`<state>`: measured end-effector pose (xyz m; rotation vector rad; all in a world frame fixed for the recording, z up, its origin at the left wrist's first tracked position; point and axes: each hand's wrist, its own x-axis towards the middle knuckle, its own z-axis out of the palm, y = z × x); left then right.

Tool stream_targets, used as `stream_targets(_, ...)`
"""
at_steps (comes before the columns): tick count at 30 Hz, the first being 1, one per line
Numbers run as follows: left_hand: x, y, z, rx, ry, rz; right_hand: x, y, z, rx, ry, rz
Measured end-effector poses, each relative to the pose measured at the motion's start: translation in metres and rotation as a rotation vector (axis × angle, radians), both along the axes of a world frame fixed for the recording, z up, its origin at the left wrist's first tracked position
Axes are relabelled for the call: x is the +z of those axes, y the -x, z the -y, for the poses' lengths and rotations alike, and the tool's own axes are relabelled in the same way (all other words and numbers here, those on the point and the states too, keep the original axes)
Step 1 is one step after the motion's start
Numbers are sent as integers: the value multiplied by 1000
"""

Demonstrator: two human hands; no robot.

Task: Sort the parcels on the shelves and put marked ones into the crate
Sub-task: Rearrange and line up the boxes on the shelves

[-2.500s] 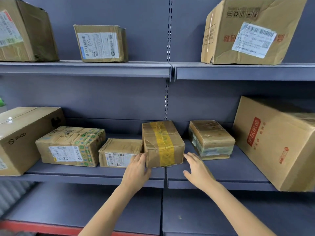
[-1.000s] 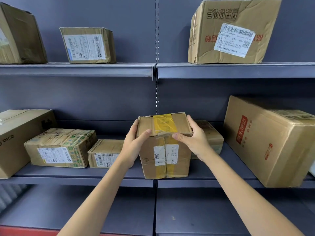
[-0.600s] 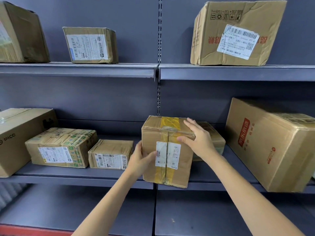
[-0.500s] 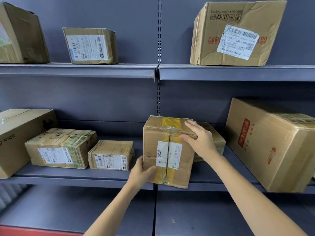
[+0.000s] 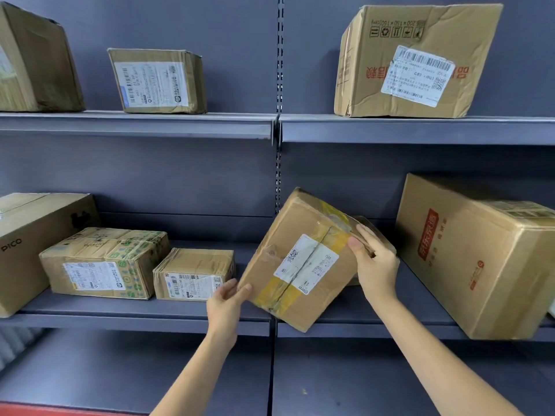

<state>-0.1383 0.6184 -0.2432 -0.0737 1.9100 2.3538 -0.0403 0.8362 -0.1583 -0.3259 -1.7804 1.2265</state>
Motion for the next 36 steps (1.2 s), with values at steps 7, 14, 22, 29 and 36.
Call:
stream_targets(7,38,5,15,109,-16,-227,-38,-11,2,-1,206,143)
stream_targets(14,44,0,18,70,227,-426,-75,-19,4,102,213,360)
stream_targets(22,37,0,24,26,505,-682,-70,-17,11,118,128,333)
stream_targets(29,45,16,21,-73,999,-1093,-29,-4,14,99,-513,386)
stream_targets(36,38,22,13,-108,1055,-1143,-29,5,6,70,-702,540)
